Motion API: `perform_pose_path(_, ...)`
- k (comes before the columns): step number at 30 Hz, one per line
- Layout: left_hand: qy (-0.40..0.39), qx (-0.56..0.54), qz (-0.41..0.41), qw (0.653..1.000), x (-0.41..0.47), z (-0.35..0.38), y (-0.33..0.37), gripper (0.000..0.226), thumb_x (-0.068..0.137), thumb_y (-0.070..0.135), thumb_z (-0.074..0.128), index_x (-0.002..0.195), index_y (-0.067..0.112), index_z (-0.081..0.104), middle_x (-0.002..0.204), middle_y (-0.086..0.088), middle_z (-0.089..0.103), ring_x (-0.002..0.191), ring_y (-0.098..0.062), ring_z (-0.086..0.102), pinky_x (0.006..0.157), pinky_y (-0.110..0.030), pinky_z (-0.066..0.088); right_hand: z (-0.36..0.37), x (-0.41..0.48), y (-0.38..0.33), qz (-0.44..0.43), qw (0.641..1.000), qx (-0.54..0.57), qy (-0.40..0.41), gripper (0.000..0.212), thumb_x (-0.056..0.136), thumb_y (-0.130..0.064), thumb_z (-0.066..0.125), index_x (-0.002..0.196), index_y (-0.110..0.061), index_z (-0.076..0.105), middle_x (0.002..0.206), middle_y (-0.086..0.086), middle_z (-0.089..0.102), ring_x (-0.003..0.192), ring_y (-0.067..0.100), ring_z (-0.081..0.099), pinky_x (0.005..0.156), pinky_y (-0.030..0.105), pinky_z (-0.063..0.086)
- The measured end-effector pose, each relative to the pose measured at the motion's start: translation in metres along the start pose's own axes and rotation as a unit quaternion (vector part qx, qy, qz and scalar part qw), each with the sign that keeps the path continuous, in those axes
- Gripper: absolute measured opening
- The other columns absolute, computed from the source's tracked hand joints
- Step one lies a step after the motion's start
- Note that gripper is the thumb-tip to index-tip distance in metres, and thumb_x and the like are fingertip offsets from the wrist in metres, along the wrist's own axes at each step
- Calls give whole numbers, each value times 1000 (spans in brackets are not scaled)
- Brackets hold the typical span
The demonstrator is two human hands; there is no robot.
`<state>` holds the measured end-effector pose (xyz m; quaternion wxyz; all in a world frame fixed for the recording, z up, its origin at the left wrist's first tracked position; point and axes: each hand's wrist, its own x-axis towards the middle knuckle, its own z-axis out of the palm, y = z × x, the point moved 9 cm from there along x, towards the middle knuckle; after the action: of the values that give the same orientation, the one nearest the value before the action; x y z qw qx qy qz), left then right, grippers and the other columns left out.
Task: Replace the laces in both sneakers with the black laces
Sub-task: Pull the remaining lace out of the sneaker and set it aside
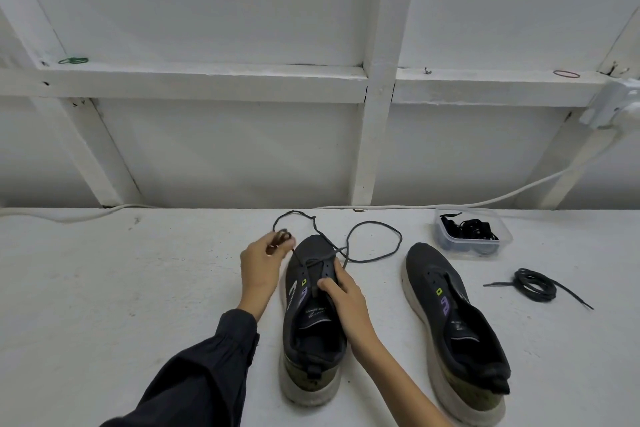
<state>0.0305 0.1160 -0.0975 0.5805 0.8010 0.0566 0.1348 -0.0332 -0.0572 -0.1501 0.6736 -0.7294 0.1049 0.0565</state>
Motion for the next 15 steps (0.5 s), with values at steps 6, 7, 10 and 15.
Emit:
perform_pose_path(6,-83,2,-32,996,3,12,-5,17,84,31,74,96,20,68,83,4,67,76,-13,60,68,-31,53,2,4,7,6,1000,-17,1,69,70,-52,57,137,-34,51,132,-10,59,121,12,55,105,40,46)
perform_pose_path(7,-119,31,-43,992,-1,19,-12,23,80,33,78,97,22,68,84,7,68,77,-10,61,72,-29,53,2,5,7,3,1000,-20,1,65,71,-51,56,134,-35,54,128,-9,62,117,10,57,102,38,47)
perform_pose_path(10,-142,86,-33,986,-8,28,-26,17,77,31,81,87,22,70,75,7,67,69,-12,60,73,-29,52,1,4,2,-9,1000,-22,0,52,74,-45,55,125,-38,59,118,-10,66,109,9,61,95,32,50)
perform_pose_path(15,-9,50,16,999,-1,0,-3,17,84,23,74,74,12,65,67,3,66,60,-15,61,54,-24,51,2,5,9,7,1000,-14,-3,77,70,-53,58,143,-36,44,134,-10,57,123,13,53,106,39,45)
